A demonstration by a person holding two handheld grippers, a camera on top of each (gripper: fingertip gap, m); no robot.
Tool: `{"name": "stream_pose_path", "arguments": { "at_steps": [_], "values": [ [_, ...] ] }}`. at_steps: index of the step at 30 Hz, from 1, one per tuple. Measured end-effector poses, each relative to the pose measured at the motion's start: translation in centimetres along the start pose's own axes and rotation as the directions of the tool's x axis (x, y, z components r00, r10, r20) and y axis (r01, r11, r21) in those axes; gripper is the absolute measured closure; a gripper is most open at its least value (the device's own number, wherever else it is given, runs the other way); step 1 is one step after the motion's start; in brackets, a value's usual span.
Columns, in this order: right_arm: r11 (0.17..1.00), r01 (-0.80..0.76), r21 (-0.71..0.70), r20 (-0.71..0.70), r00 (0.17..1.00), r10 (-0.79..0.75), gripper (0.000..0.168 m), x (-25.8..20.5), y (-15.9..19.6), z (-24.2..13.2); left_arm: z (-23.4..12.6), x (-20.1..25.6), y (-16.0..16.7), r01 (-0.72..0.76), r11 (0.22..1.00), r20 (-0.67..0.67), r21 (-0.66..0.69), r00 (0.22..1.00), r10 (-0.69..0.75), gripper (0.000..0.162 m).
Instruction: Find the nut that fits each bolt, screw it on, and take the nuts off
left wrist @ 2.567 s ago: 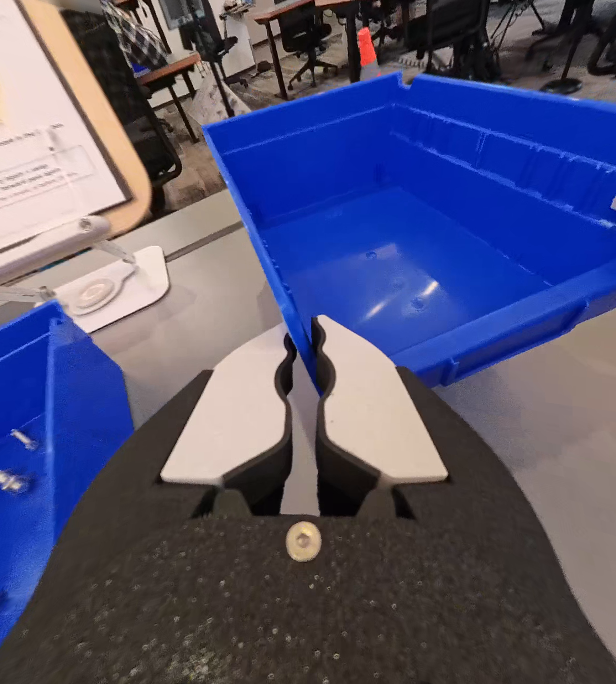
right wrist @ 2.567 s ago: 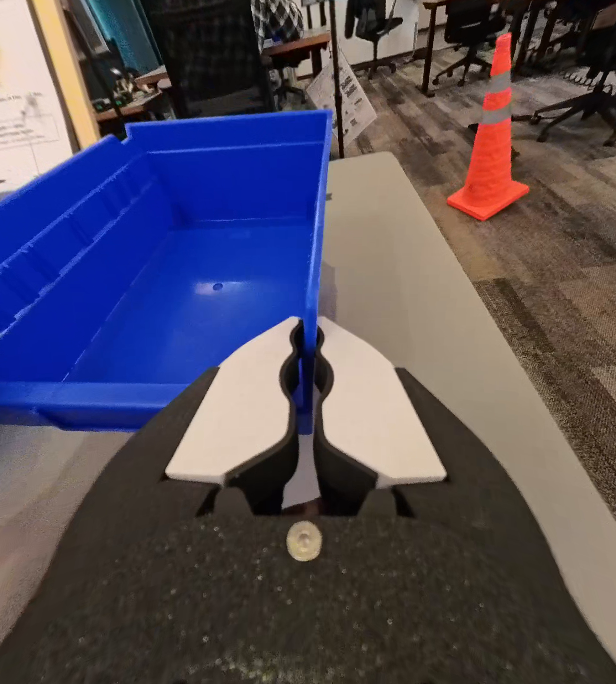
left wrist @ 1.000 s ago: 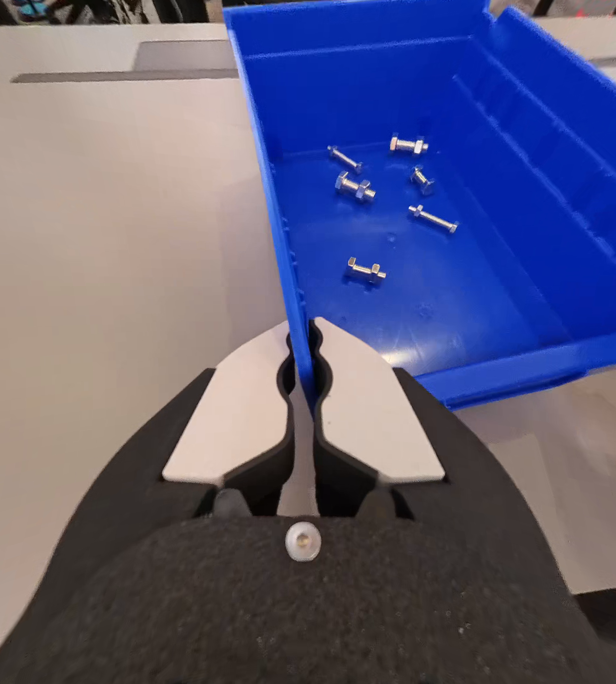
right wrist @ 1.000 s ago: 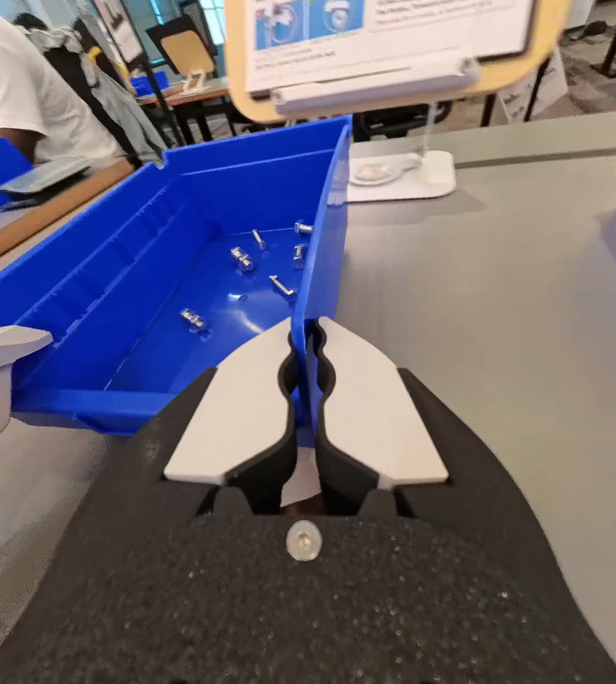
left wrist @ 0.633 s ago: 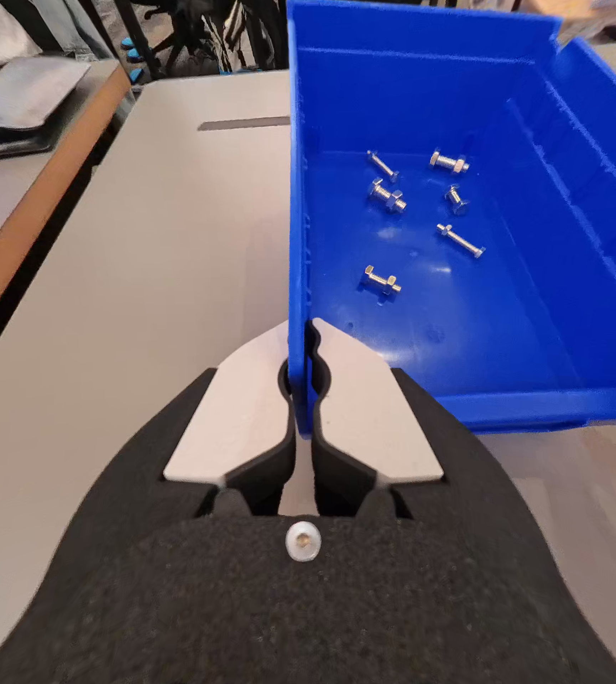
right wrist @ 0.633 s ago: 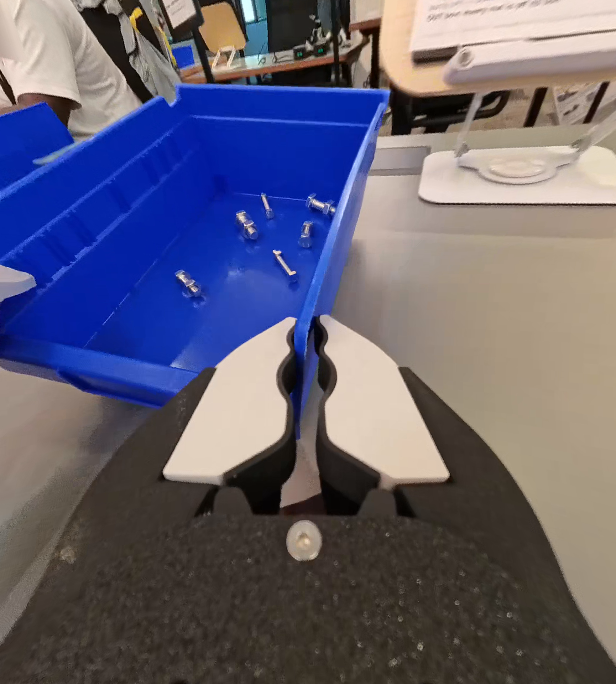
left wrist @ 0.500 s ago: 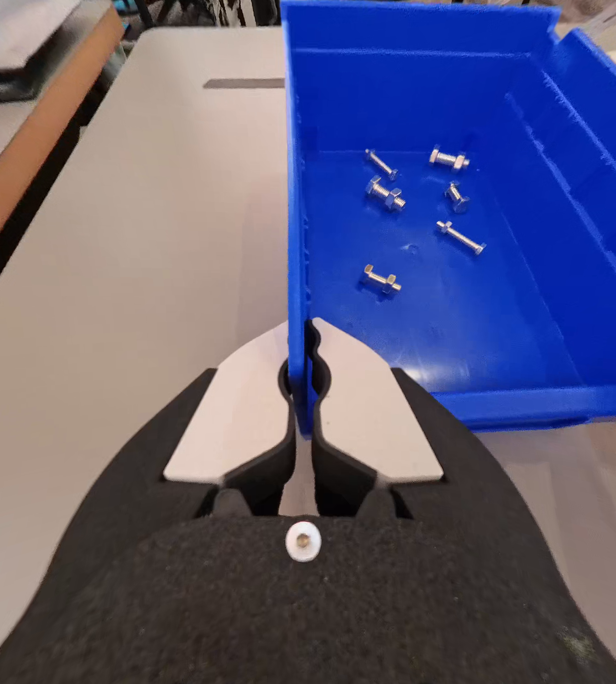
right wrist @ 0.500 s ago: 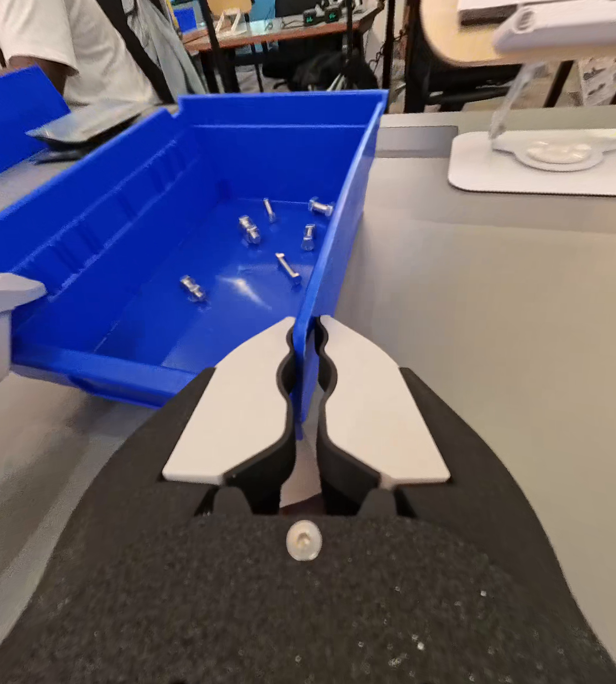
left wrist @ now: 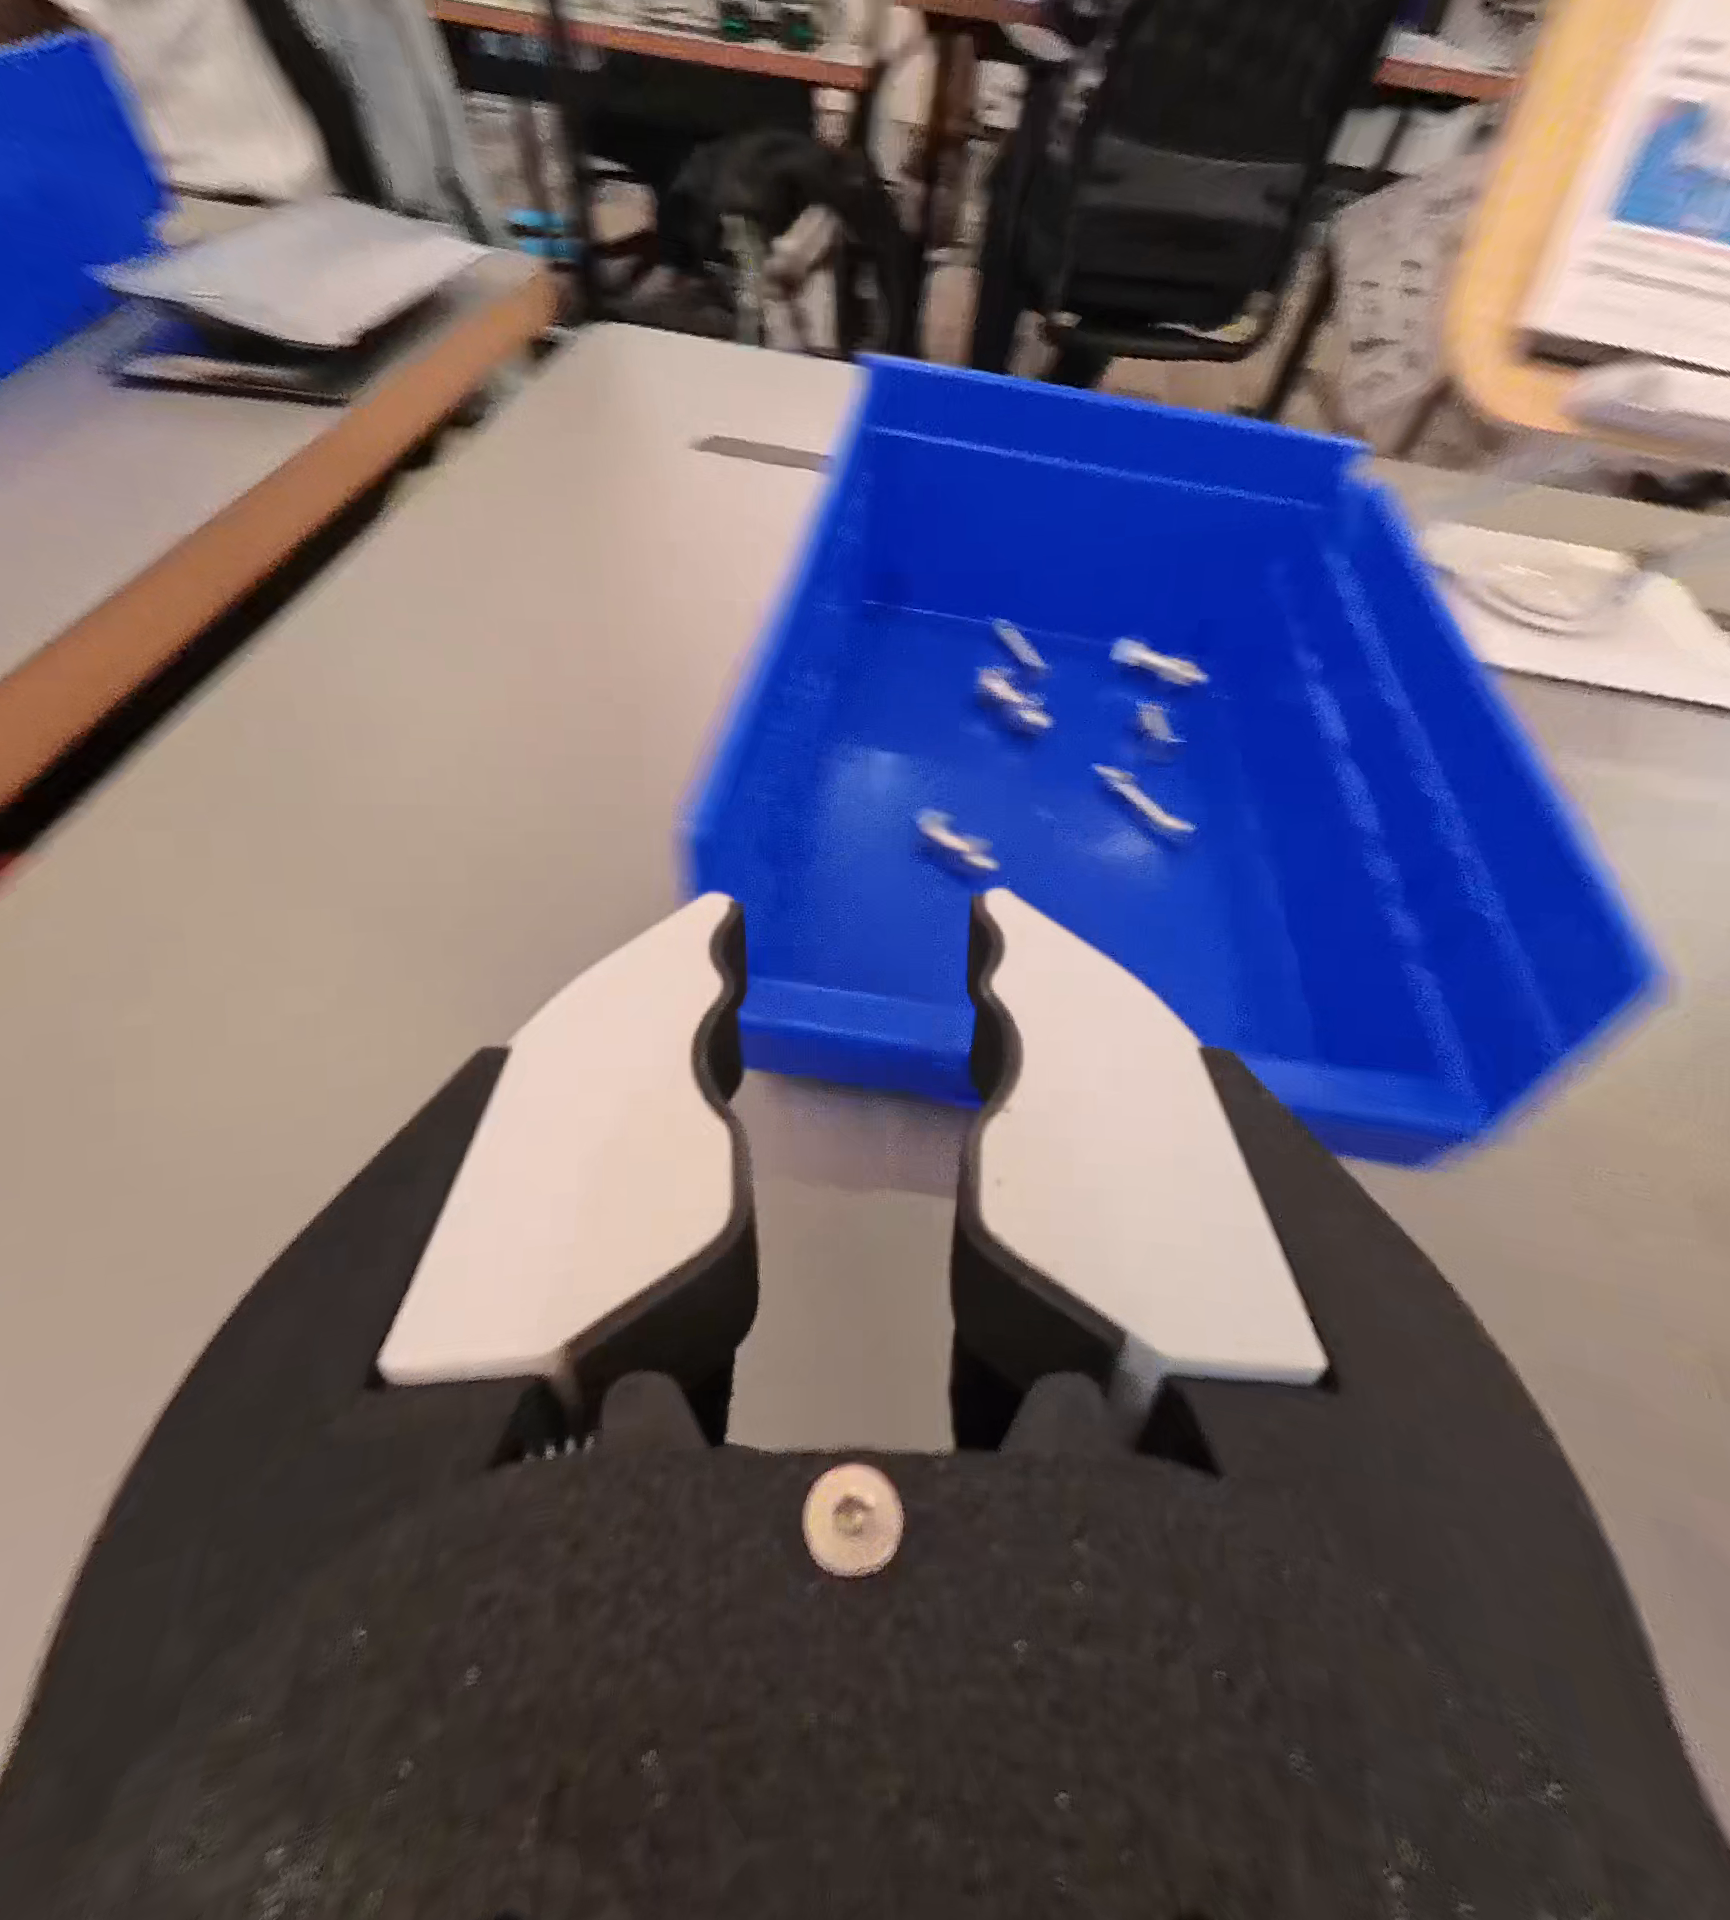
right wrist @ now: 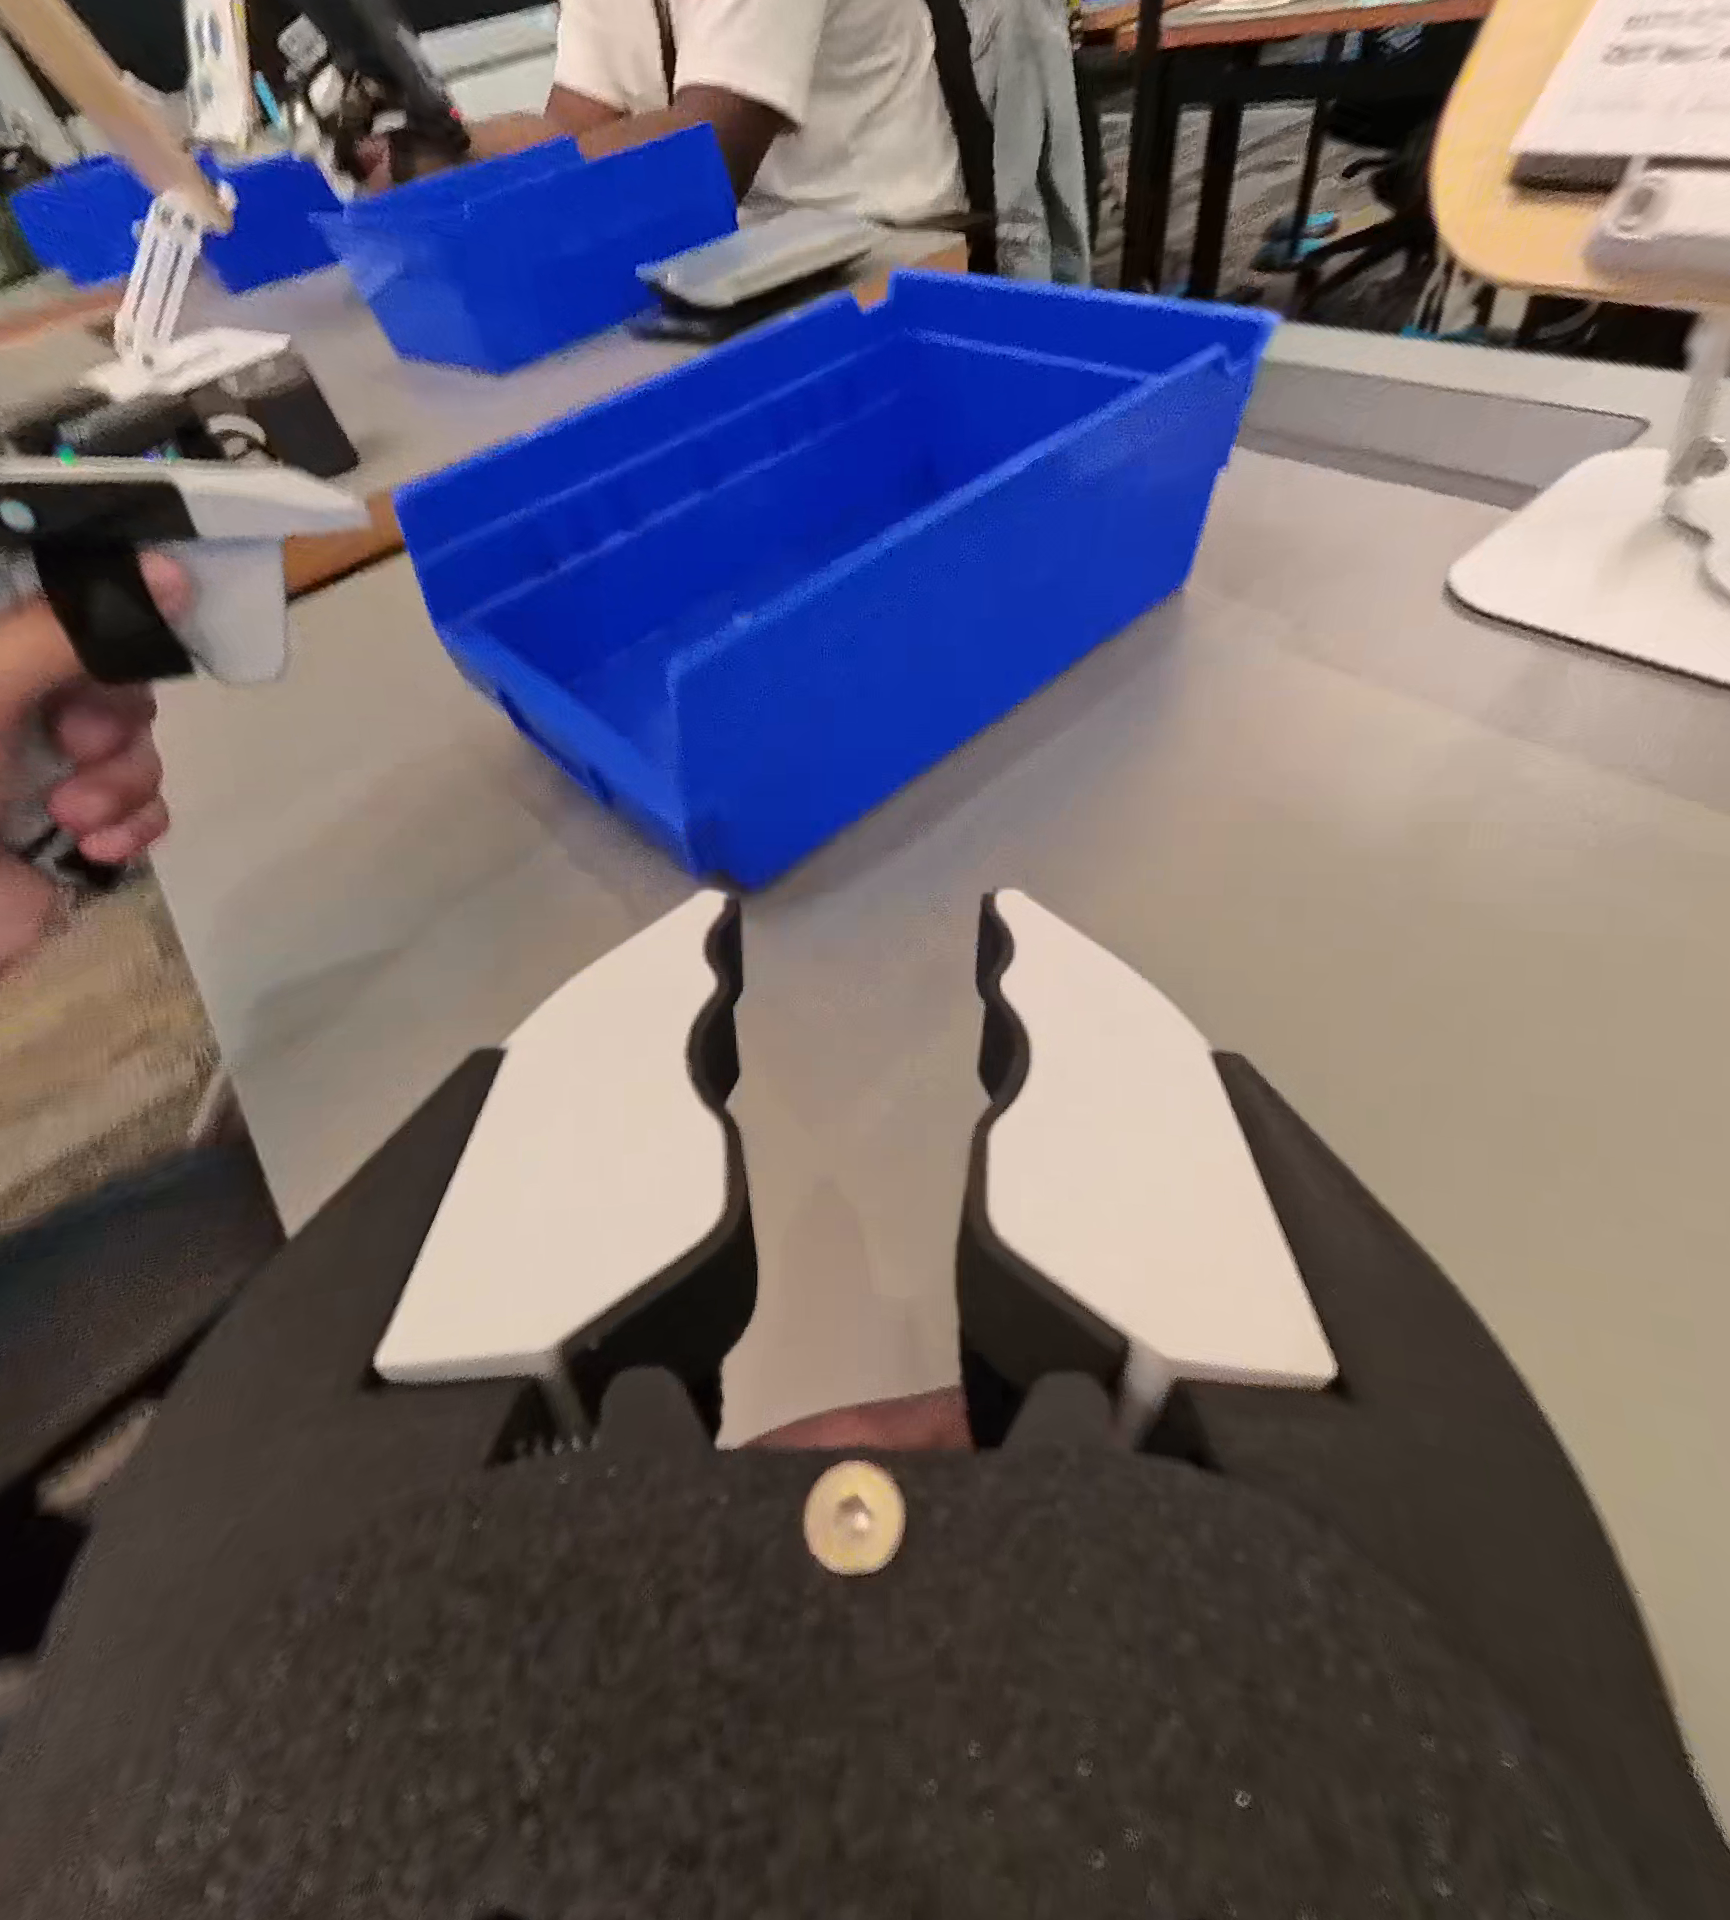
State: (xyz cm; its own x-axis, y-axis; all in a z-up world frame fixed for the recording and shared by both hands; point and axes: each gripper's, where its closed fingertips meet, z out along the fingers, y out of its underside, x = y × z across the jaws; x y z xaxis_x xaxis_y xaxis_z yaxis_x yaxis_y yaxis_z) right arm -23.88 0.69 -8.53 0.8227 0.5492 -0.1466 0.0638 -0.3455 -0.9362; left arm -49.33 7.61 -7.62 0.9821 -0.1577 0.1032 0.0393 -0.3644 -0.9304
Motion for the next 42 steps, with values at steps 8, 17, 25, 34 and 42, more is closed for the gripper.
{"name": "stream_pose_path", "arguments": {
  "at_steps": [8,17,25,34,42],
  "values": [
    [0.973,0.035,0.228,-0.154,0.988,0.001,0.127,10.7,1.9,-11.1,-1.2,23.0,6.6,-0.03,0.999,-0.508,-0.039,0.861,0.006,0.117],
    [0.963,-0.053,0.263,-0.184,0.977,0.104,0.133,15.0,3.3,-12.8,-2.8,29.6,8.3,-0.254,0.957,-0.585,0.143,0.758,0.289,0.123],
    [0.974,-0.043,0.221,-0.188,0.978,0.086,0.134,14.9,3.6,-12.2,-2.0,29.0,8.4,-0.146,0.989,-0.67,0.007,0.733,0.113,0.12],
    [0.963,-0.132,0.234,-0.141,0.976,0.168,0.138,15.5,3.7,-12.3,-1.7,20.1,0.0,-0.095,0.989,-0.551,-0.111,0.834,0.018,0.119],
    [0.932,-0.248,0.263,-0.084,0.957,0.279,0.14,16.5,3.8,-12.7,11.0,12.1,-0.7,-0.21,0.781,-0.352,-0.588,0.936,-0.013,0.121]
  ]
}}
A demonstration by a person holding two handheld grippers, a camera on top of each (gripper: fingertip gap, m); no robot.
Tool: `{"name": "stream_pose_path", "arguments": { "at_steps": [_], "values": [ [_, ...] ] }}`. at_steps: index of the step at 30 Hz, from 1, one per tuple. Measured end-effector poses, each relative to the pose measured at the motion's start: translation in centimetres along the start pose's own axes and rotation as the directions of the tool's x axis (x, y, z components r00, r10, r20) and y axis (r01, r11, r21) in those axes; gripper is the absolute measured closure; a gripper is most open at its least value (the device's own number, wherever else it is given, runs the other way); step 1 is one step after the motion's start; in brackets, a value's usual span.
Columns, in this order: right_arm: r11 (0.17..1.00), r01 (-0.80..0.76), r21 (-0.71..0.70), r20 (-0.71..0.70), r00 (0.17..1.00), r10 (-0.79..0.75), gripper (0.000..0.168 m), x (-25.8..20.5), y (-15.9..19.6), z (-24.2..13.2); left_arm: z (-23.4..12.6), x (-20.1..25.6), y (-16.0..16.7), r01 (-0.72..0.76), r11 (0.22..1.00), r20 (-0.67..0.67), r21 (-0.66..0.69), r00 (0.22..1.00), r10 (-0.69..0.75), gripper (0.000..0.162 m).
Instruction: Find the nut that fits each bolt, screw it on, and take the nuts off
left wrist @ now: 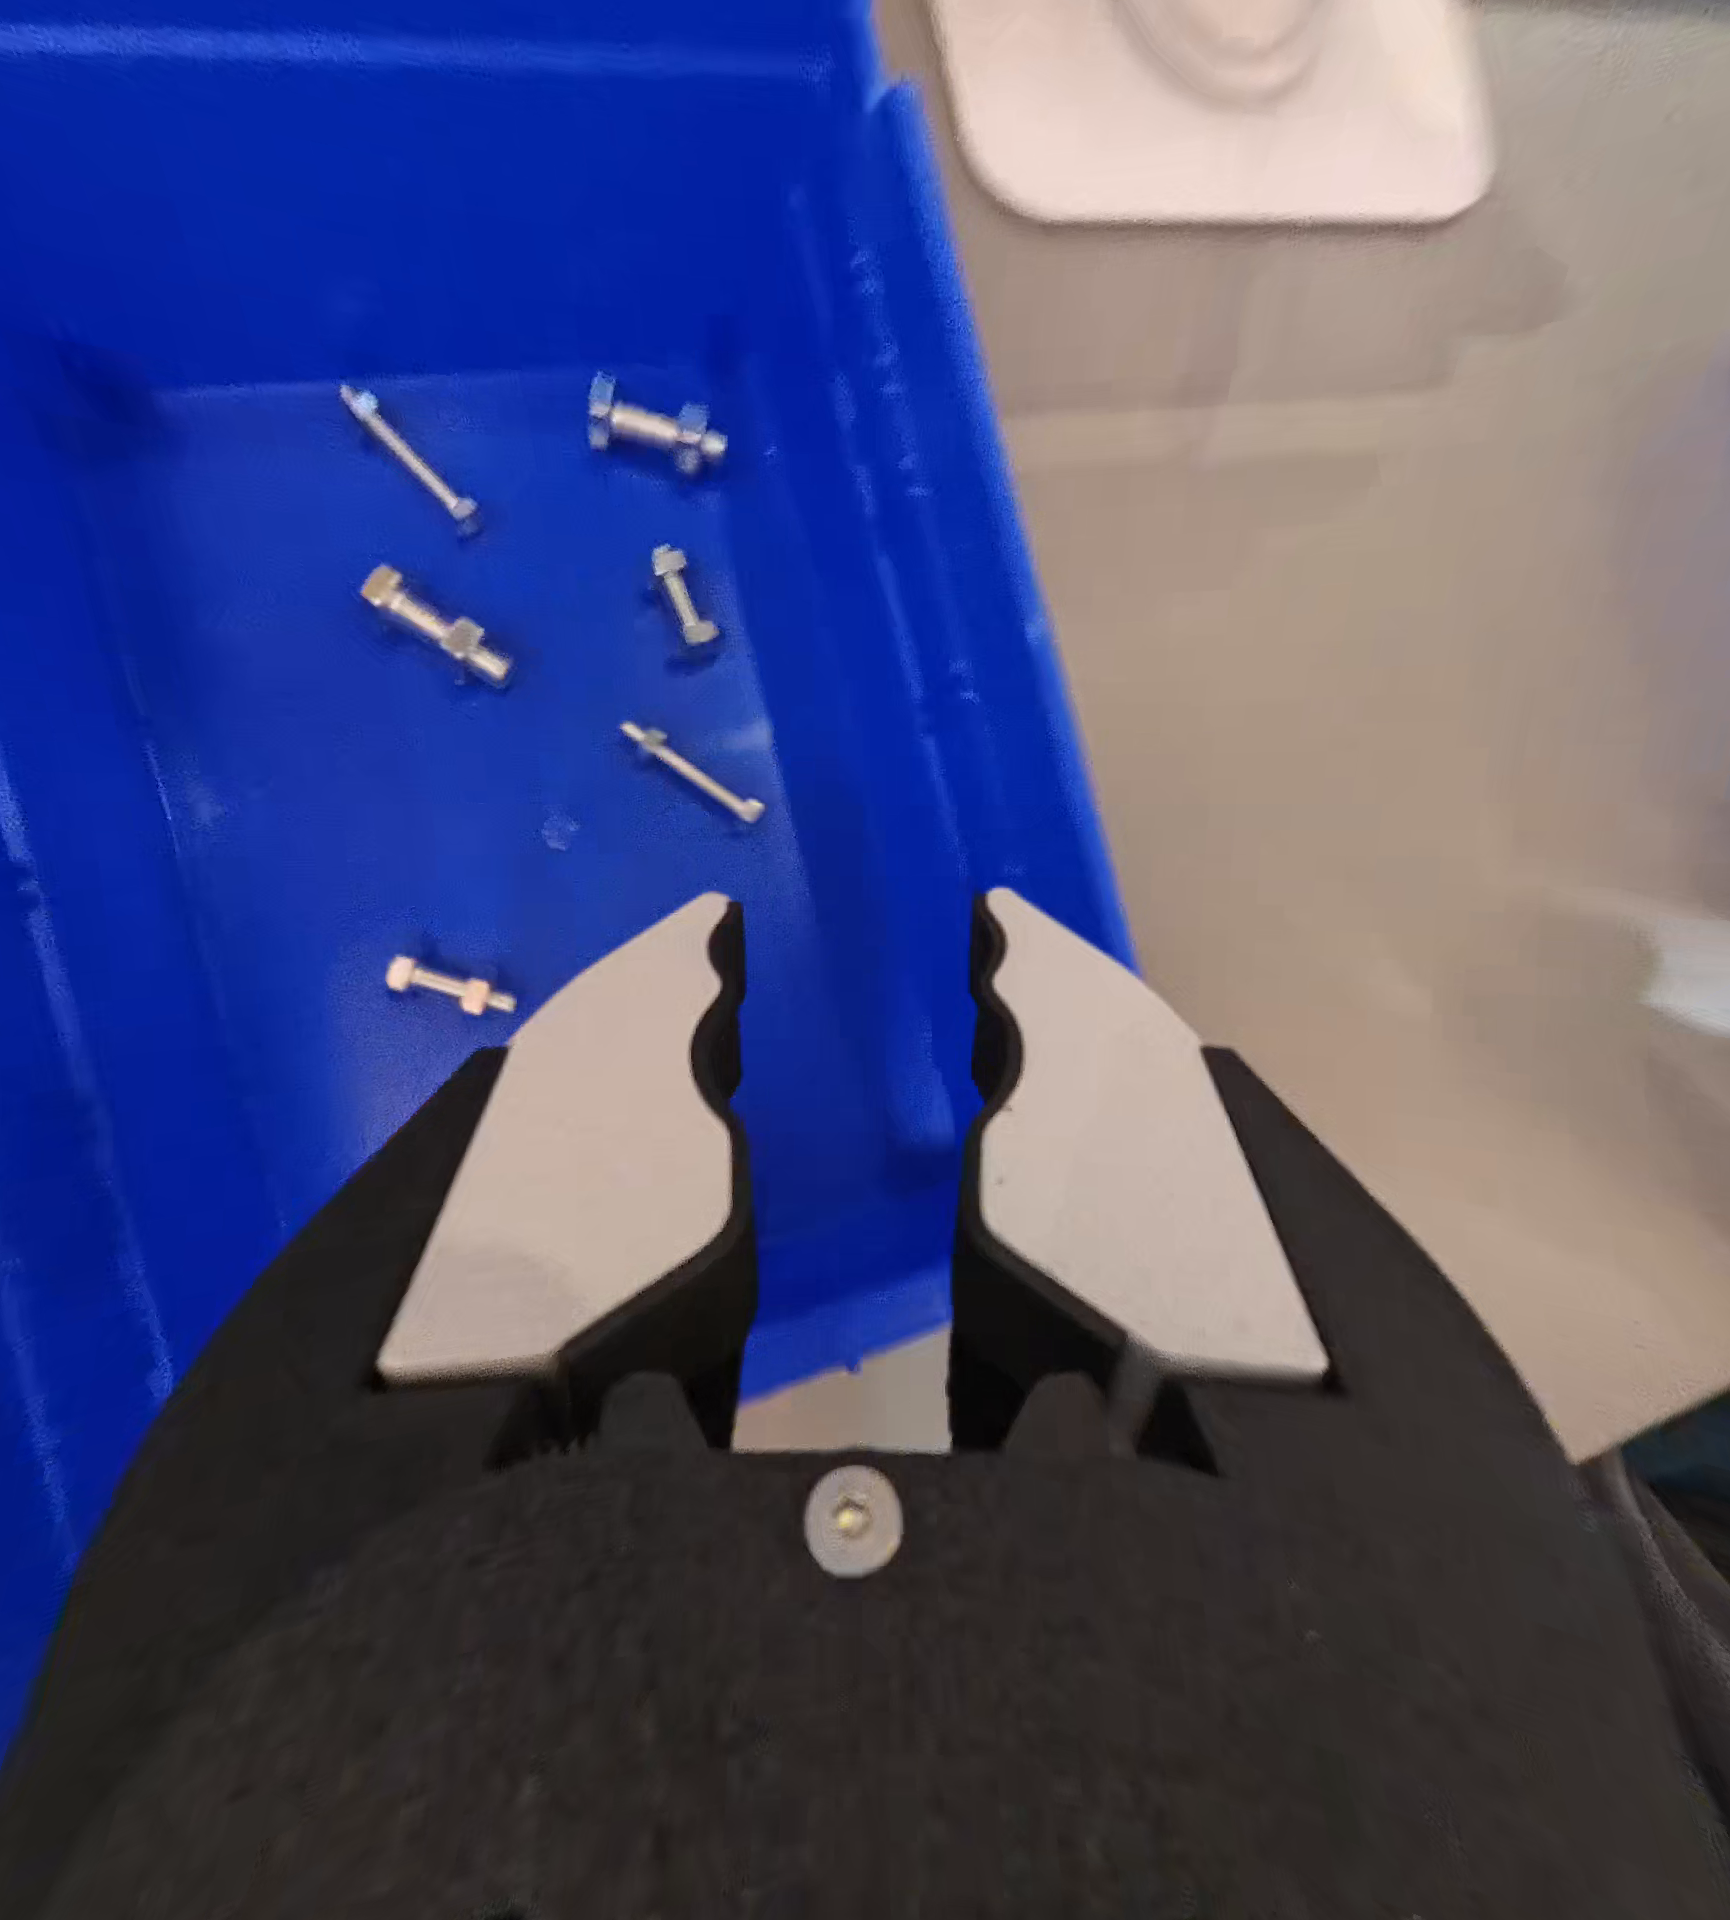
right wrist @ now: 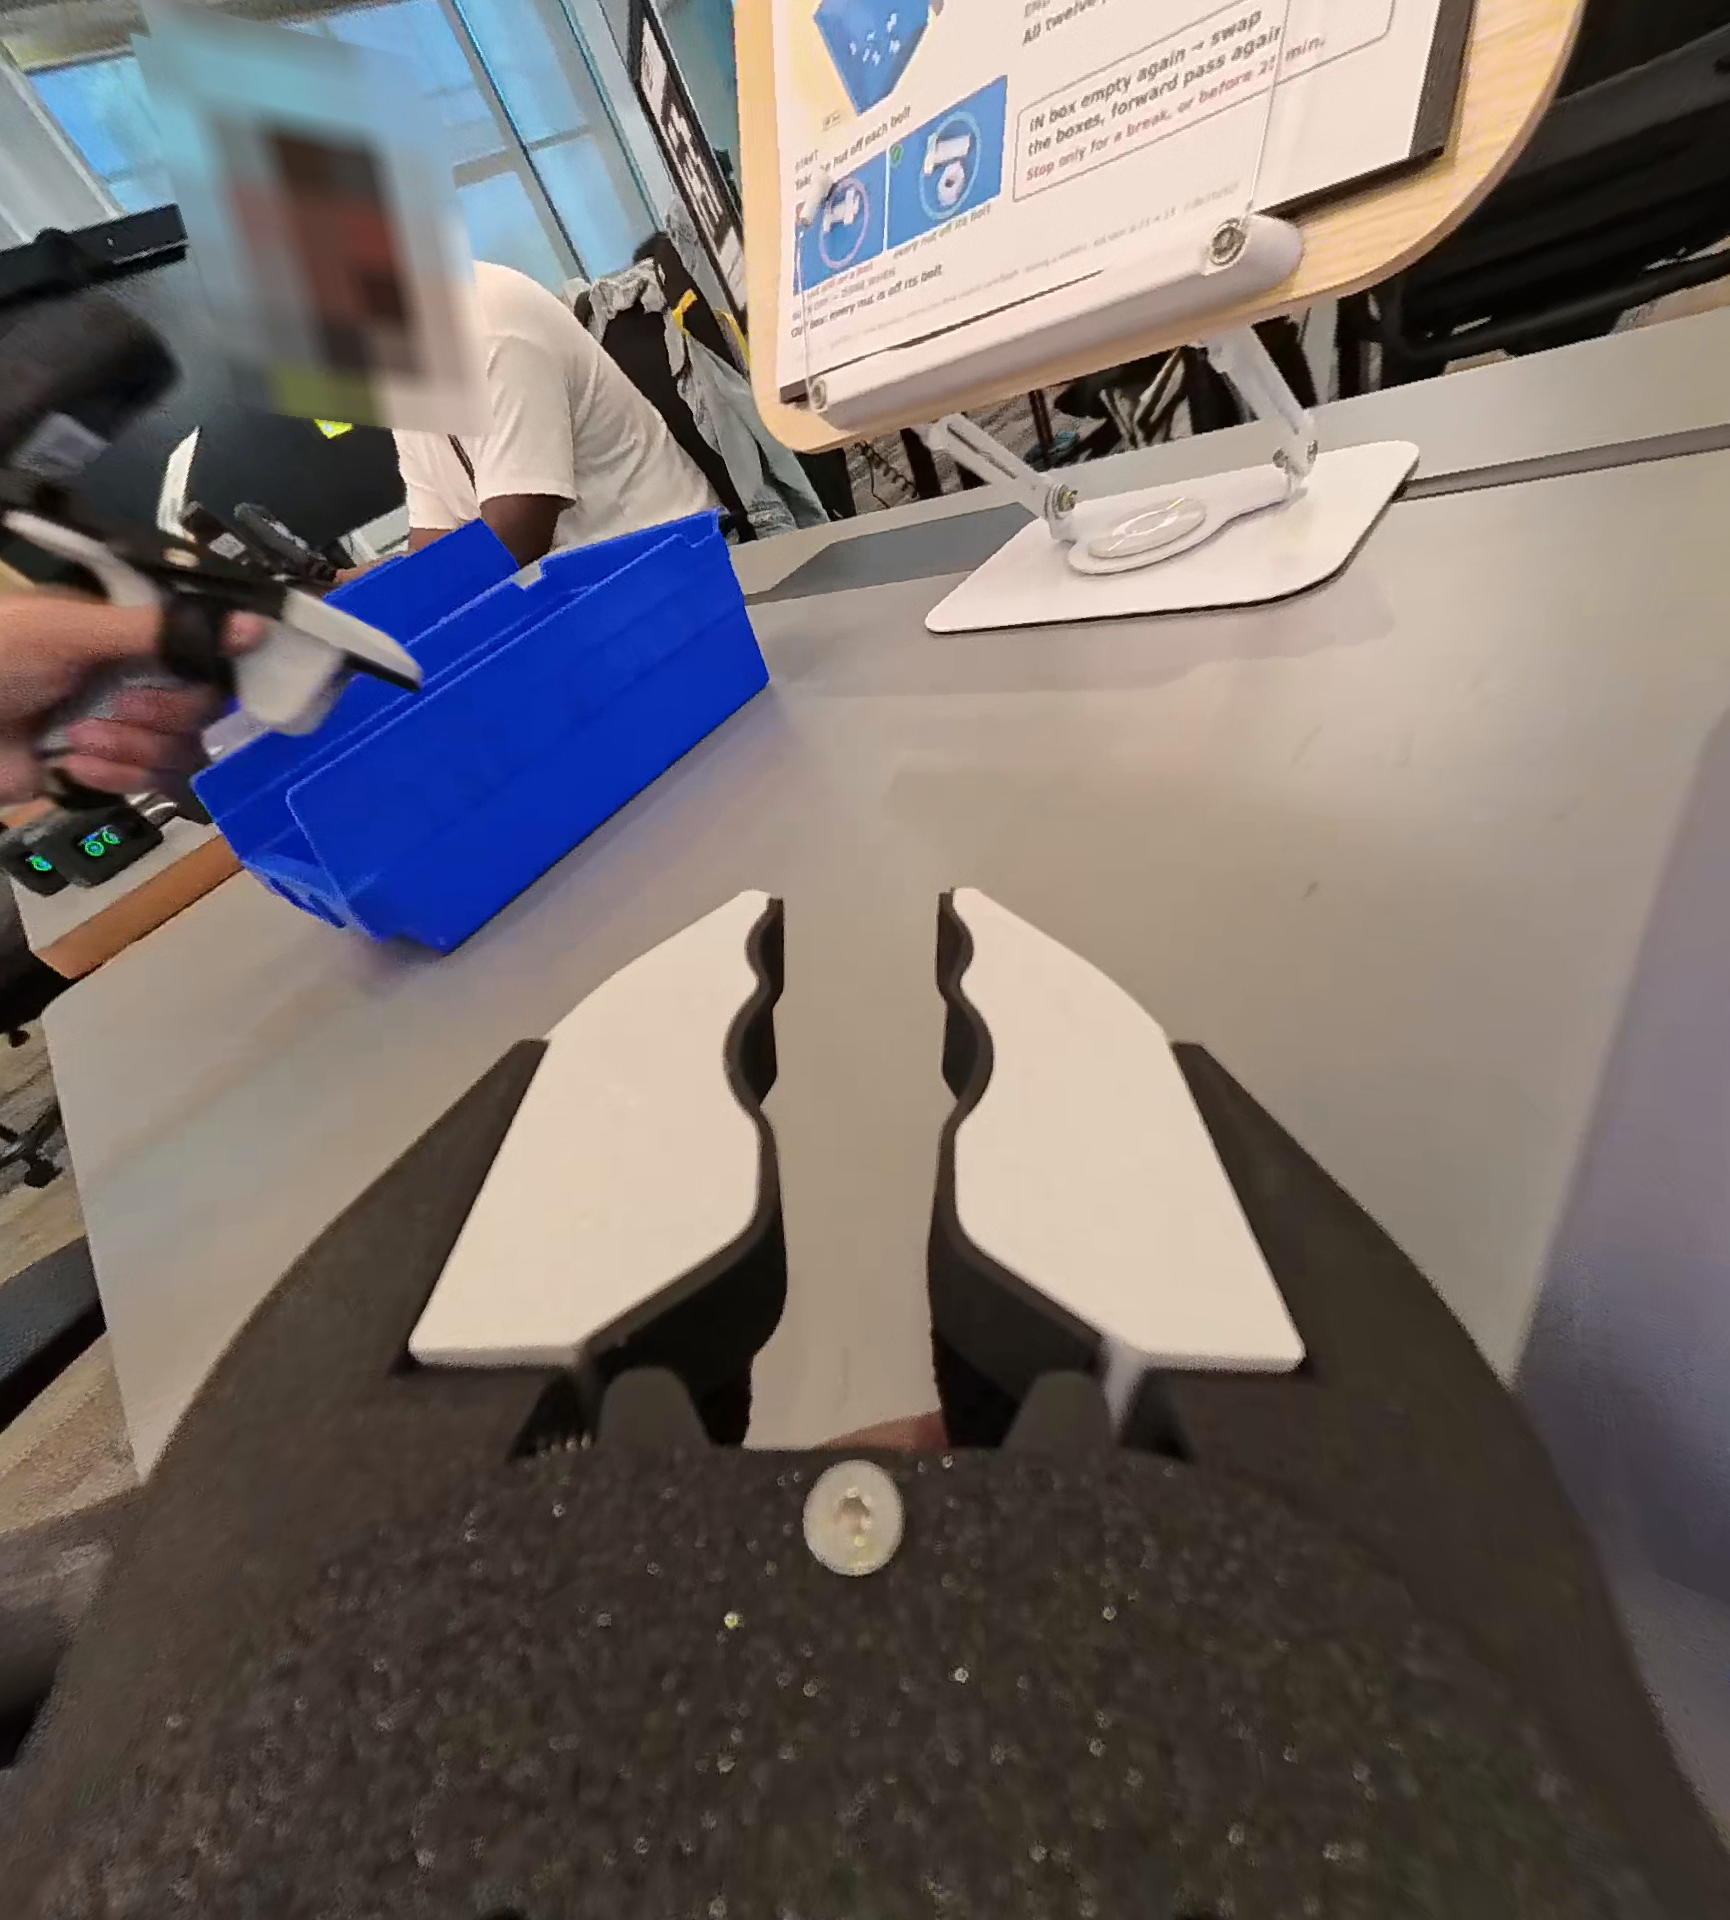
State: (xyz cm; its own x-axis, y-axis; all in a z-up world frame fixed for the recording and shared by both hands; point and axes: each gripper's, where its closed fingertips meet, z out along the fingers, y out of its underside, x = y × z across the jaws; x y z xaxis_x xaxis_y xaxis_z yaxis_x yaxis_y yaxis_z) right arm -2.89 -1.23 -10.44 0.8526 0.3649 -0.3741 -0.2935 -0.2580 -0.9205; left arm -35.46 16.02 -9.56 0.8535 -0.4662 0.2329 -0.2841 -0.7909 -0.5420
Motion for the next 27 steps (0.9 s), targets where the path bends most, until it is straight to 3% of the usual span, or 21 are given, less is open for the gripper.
{"name": "stream_pose_path", "arguments": {
  "at_steps": [4,8,10,16,18,20,24,27],
  "values": [
    [1.0,-0.005,-0.013,0.014,1.0,0.006,0.142,-0.1,0.1,0.2,5.5,-0.9,0.6,0.193,0.959,-0.032,-0.21,0.979,-0.204,0.122],
    [1.0,0.025,-0.019,0.018,1.0,-0.025,0.143,-0.5,0.2,0.3,8.2,-3.4,2.1,0.356,0.883,0.08,-0.306,0.934,-0.349,0.122],
    [0.999,0.04,-0.015,0.017,0.999,-0.04,0.144,-0.6,0.2,0.3,8.6,-3.7,1.7,0.409,0.868,0.107,-0.28,0.912,-0.395,0.125],
    [0.998,0.055,-0.023,0.026,0.998,-0.055,0.145,-0.9,0.3,0.3,9.1,-4.2,1.6,0.402,0.869,0.231,-0.29,0.91,-0.344,0.134],
    [0.998,0.06,-0.02,0.024,0.998,-0.059,0.145,-0.9,0.3,0.3,9.5,-4.2,1.6,0.387,0.877,0.254,-0.283,0.912,-0.321,0.154],
    [0.998,0.065,-0.019,0.022,0.998,-0.065,0.145,-0.9,0.3,0.3,9.5,-4.2,1.6,0.362,0.89,0.277,-0.277,0.917,-0.287,0.155],
    [0.998,0.066,-0.02,0.024,0.998,-0.066,0.146,-1.0,0.3,0.3,8.6,-4.9,2.7,0.254,0.891,0.306,-0.377,0.942,-0.139,0.157],
    [0.999,0.051,-0.018,0.029,0.998,-0.051,0.146,-0.9,0.3,0.3,7.2,-7.2,2.8,0.093,0.912,0.327,-0.399,0.944,0.047,0.157]
  ]
}}
